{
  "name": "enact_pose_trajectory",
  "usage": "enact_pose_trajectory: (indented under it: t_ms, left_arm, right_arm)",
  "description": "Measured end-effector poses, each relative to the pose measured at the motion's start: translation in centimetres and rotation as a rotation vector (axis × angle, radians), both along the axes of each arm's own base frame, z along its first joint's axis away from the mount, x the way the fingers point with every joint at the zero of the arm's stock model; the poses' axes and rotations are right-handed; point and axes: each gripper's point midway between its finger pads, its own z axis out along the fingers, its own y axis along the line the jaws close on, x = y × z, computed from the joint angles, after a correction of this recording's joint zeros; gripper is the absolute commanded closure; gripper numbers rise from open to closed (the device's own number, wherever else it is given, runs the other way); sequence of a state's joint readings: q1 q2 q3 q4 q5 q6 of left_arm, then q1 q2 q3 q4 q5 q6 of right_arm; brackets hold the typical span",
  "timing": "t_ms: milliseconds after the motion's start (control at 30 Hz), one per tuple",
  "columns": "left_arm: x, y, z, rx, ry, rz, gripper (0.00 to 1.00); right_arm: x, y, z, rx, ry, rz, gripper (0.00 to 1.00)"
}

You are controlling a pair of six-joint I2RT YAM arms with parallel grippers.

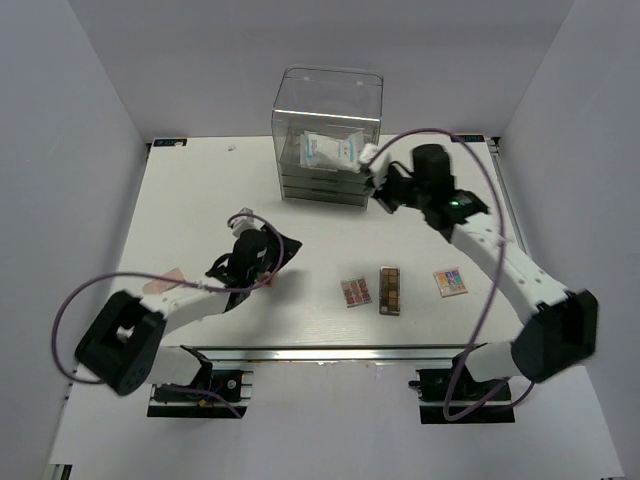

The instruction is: Organize the makeup

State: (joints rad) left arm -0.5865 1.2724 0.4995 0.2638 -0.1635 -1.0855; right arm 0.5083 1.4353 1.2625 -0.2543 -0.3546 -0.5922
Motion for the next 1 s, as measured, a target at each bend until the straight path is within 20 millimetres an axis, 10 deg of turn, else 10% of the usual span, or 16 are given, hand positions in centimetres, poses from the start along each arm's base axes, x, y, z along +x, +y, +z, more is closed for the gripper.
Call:
enact_pose_trajectory:
  t_ms: [133,367,633,1000]
  left_arm:
    - [3.3,-2.7,-1.0,-0.066,-0.008,-0.01,0.5]
    - [9.8,-6.6,-2.4,-0.207,-0.062,0.017,0.49]
    - [16.4,-9.5,-1.2,-0.349,-0.123,0.041,0.5]
    - [18.5,-9.0,-3.5,-0.362,-0.082,0.08,0.56]
  right_arm:
    - [-1.7,-5.2,2.3,0.117,0.009,-0.084,1.0]
    - [-5.3,-9.8,-3.1,0.169,0.195,-0.186,1.0]
    - [-6.0,-12.1,-3.1,0.23,0.218,-0.259,1.0]
    - [-5.4,-13.6,-2.9,0.304,0.264,-0.313,1.0]
